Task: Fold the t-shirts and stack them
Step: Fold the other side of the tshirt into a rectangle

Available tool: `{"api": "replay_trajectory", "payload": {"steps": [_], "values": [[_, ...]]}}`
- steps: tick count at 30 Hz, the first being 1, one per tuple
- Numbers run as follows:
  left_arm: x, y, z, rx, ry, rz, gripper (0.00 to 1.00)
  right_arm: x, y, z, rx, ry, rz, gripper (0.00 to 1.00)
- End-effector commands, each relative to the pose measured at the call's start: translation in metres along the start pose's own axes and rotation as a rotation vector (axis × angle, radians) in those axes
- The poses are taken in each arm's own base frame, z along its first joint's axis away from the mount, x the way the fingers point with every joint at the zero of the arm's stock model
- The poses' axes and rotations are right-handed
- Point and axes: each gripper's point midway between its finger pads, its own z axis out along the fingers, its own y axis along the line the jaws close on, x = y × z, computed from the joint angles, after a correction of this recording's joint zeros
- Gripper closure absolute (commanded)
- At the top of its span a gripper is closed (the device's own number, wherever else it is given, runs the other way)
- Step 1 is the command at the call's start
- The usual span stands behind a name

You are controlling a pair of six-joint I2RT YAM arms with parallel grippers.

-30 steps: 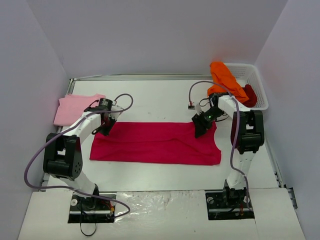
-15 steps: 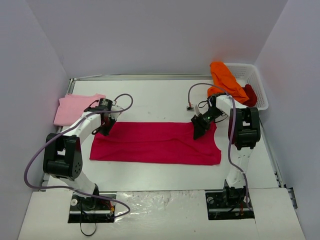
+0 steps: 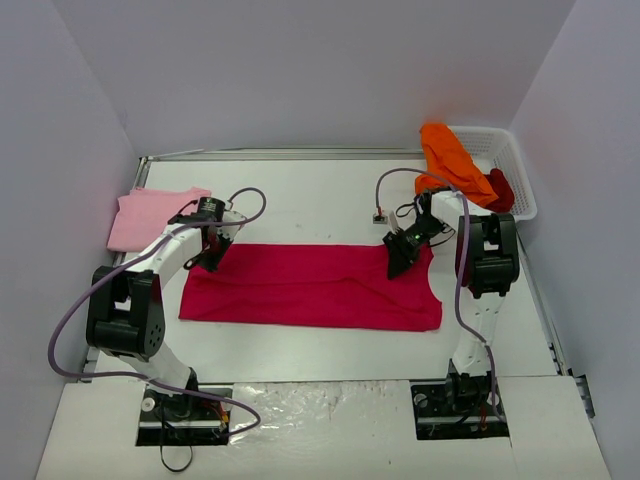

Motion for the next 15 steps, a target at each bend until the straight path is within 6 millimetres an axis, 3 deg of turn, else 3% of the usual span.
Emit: {"api": "replay_trajectory", "payload": {"steps": [1, 15], "values": [[-0.006, 0.005, -0.014, -0.026, -0.042, -0.016, 0.83, -0.002, 0.010, -0.007, -0.017, 0.012, 0.012, 0.78], [-0.009, 0.005, -0.020, -0.026, -0.063, -0.018, 0.83, -0.017, 0.029, -0.034, 0.067, -0.004, -0.052, 0.89]]}}
